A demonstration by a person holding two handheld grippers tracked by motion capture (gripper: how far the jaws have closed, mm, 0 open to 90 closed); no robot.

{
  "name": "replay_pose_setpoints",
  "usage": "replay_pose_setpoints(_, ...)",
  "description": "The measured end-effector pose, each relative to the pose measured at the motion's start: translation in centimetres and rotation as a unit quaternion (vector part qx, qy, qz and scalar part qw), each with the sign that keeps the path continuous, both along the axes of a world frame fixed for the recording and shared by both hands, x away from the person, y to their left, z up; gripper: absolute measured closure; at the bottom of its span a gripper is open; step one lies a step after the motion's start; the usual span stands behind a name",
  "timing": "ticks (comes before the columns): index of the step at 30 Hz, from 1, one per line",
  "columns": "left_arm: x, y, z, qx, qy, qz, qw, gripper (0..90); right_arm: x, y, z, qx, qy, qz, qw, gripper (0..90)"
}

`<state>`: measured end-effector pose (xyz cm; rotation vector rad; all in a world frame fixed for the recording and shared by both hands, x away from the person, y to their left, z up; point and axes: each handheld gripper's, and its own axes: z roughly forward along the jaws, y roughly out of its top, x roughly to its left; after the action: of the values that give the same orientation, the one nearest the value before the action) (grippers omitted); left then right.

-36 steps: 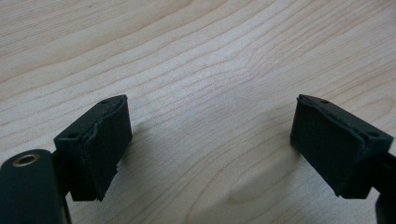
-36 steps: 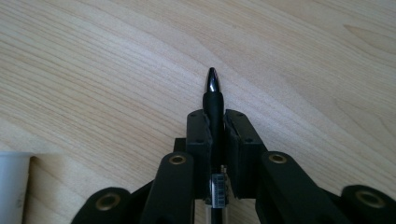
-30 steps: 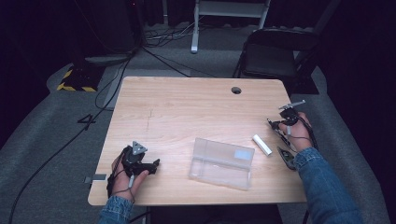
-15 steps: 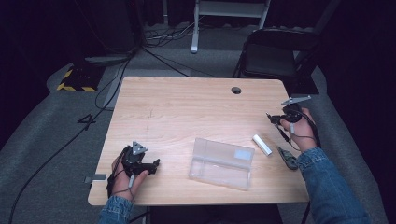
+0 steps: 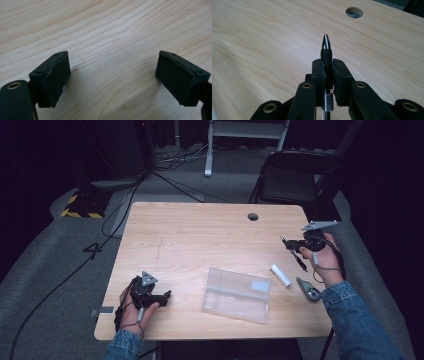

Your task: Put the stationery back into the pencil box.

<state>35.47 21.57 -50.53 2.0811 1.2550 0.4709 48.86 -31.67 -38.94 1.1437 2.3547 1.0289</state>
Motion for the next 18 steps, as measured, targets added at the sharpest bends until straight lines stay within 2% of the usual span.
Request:
replay_pose_setpoints(10,0.0,0.0,0.0,0.000,0.000,0.000,1.0000,13.0,-1.4,1.4,1.4,0.008,-0.010,0.030,0.9995,80.7)
replay_pose_setpoints(14,0.0,0.0,0.0,0.000,0.000,0.000,1.0000,13.0,-2.2,2.2,1.7,0.006,-0.013,0.048,0.9988,80.7)
replay_pose_setpoints(18,0.0,0.0,0.0,0.000,0.000,0.000,1.0000,13.0,-3.4,3.6,1.9,0.009,-0.013,0.076,0.9970,80.7)
